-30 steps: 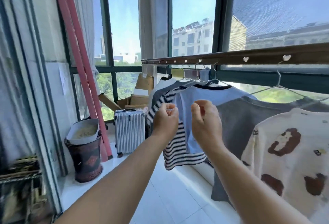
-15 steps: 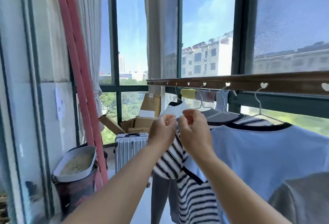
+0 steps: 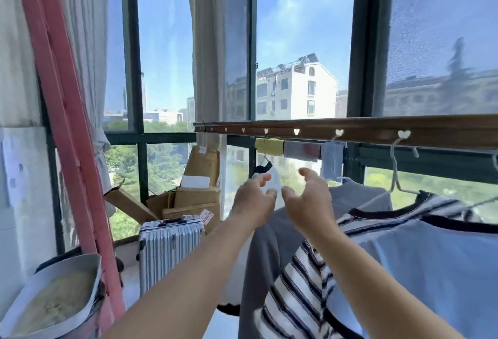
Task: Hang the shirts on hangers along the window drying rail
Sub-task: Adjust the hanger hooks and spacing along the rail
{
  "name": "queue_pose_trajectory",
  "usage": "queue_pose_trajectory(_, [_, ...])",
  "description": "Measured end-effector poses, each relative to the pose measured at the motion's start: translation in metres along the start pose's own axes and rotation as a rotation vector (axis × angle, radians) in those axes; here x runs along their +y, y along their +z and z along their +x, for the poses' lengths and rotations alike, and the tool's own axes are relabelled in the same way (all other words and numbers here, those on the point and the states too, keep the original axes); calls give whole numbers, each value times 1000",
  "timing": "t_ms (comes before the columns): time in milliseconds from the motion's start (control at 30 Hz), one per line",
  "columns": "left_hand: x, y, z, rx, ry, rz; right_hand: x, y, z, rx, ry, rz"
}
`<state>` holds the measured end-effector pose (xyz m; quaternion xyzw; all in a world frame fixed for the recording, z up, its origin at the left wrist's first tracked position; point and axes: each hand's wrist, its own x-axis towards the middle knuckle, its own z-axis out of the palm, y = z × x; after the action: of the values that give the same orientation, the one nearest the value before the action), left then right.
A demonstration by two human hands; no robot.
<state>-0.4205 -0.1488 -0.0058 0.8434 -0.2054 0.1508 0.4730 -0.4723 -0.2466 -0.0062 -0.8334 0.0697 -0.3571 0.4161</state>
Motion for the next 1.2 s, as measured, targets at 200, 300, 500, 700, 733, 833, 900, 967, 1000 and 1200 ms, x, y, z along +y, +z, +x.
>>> queue_pose_trajectory(200, [-40, -13, 69, -69, -49, -67, -3, 44, 40, 117, 84, -201])
queue_pose_trajectory(300, [-53, -6, 101, -96, -23, -41, 3, 56, 58, 142, 157, -231])
queue_pose_trajectory(500, [-80, 13, 159, -84, 66, 106, 34, 65, 97, 246, 328, -170])
queue_pose_trajectory(700, [-100, 29, 213, -132, 43, 263, 65, 70, 136, 256, 349, -149])
queue_pose_trajectory(733, [-104, 32, 221, -145, 41, 259, 71, 71, 142, 262, 356, -160])
queue_pose_trajectory(833, [-112, 38, 240, -171, 34, 214, 84, 74, 152, 277, 389, -187])
queue_pose_trajectory(900, [-114, 42, 250, -182, 31, 165, 89, 77, 157, 280, 399, -206])
queue_pose_trajectory(967, [-117, 47, 259, -192, 40, 149, 92, 80, 163, 279, 410, -217])
queue_pose_trajectory(1000, [-119, 50, 265, -204, 52, 162, 94, 83, 167, 288, 418, -226])
queue_pose_trajectory(1200, [-142, 61, 299, -225, 107, 269, 102, 92, 179, 393, 461, -198])
